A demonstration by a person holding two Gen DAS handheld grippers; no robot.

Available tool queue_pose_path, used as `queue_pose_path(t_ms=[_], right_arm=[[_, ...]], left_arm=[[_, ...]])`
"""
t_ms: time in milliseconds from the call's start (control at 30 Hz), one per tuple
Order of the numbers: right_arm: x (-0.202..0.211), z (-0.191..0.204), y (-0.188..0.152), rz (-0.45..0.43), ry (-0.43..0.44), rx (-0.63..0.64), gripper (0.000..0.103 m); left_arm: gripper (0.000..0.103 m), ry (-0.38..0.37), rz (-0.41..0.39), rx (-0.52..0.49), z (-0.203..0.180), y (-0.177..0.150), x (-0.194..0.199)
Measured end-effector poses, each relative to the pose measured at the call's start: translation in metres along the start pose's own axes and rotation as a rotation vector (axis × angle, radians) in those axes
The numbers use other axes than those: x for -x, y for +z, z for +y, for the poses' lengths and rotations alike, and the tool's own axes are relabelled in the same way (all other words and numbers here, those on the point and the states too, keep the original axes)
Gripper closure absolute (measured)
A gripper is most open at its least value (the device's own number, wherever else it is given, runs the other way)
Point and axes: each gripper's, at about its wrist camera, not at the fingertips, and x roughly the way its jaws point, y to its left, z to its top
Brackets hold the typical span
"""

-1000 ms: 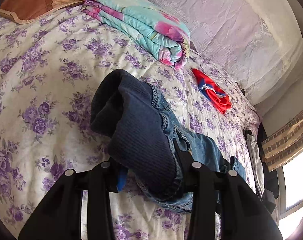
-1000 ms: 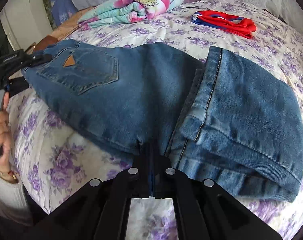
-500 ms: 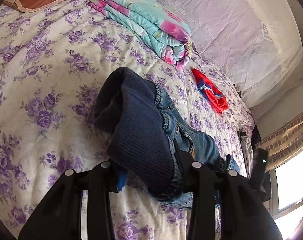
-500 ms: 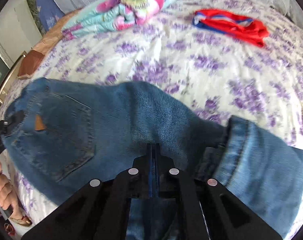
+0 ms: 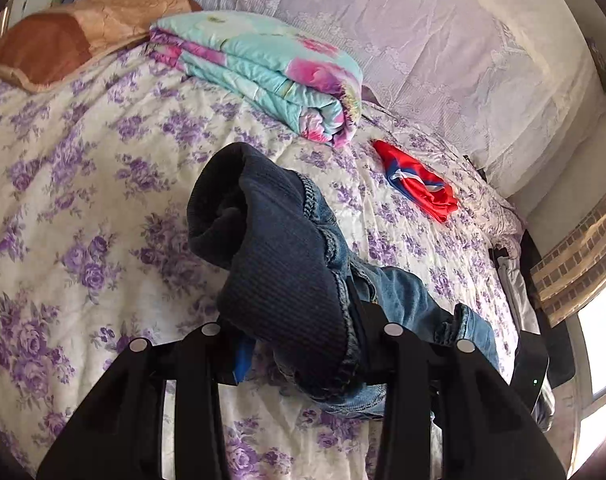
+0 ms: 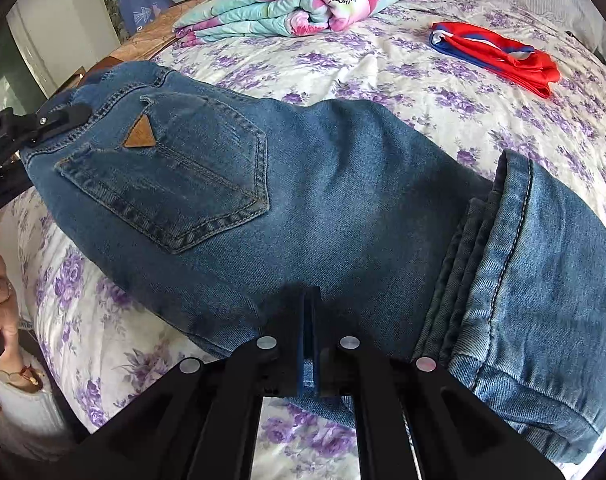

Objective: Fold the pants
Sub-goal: 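Fold the leg end over the waist with the left gripper and lay it down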

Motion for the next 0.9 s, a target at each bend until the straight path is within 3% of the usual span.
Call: queue_pose_path(t_ms=[100, 200, 267, 333, 467, 500, 567, 600, 667, 767, 800, 833, 867, 900], right_arm=[[0.003, -0.011, 0.019, -0.084, 0.05, -0.068, 0.098], [-0.023, -0.021, 0.027, 0.014, 0.106, -0.116, 0.098], [-0.009, -0.024, 0.022, 0.005, 0.157, -0.123, 0.099], [0.03, -0.038, 0.013, -0.075, 0.198, -0.142, 0.098], [0.127, -0.098, -0.024, -0.292, 0.137, -0.212, 0.097], [0.147, -0.115, -0.038, -0.338, 0.103, -0.249, 0.093], [0.178, -0.145, -0.069, -0.412, 0.023, -0.328, 0.074], [0.189, -0.157, -0.084, -0.437, -0.01, -0.364, 0.074], [0.202, -0.177, -0.112, -0.464, -0.06, -0.433, 0.074], [0.197, -0.197, -0.138, -0.45, -0.069, -0.499, 0.074], [0.194, -0.202, -0.144, -0.437, -0.065, -0.517, 0.074], [0.189, -0.206, -0.148, -0.423, -0.062, -0.532, 0.074], [0.187, -0.207, -0.151, -0.414, -0.061, -0.542, 0.074], [0.187, -0.21, -0.155, -0.411, -0.06, -0.543, 0.074]], left_arm=[[0.066, 0.033, -0.019, -0.06, -0.026, 0.002, 0.011], [0.066, 0.061, -0.03, -0.113, -0.053, 0.003, 0.021], [0.066, 0.079, -0.028, -0.167, -0.075, 0.002, 0.025], [0.066, 0.122, -0.046, -0.247, -0.103, -0.002, 0.029], [0.064, 0.146, -0.077, -0.401, -0.166, -0.018, 0.033], [0.064, 0.142, -0.08, -0.43, -0.182, -0.022, 0.031], [0.064, 0.117, -0.078, -0.488, -0.216, -0.033, 0.023], [0.064, 0.084, -0.064, -0.514, -0.234, -0.04, 0.016], [0.064, -0.017, -0.004, -0.563, -0.27, -0.059, -0.004], [0.067, -0.161, 0.223, -0.643, -0.316, -0.1, -0.067], [0.071, -0.175, 0.309, -0.66, -0.327, -0.112, -0.096], [0.087, -0.152, 0.385, -0.668, -0.331, -0.126, -0.127], [0.086, -0.12, 0.421, -0.658, -0.33, -0.134, -0.151], [0.086, -0.128, 0.395, -0.659, -0.328, -0.135, -0.157]])
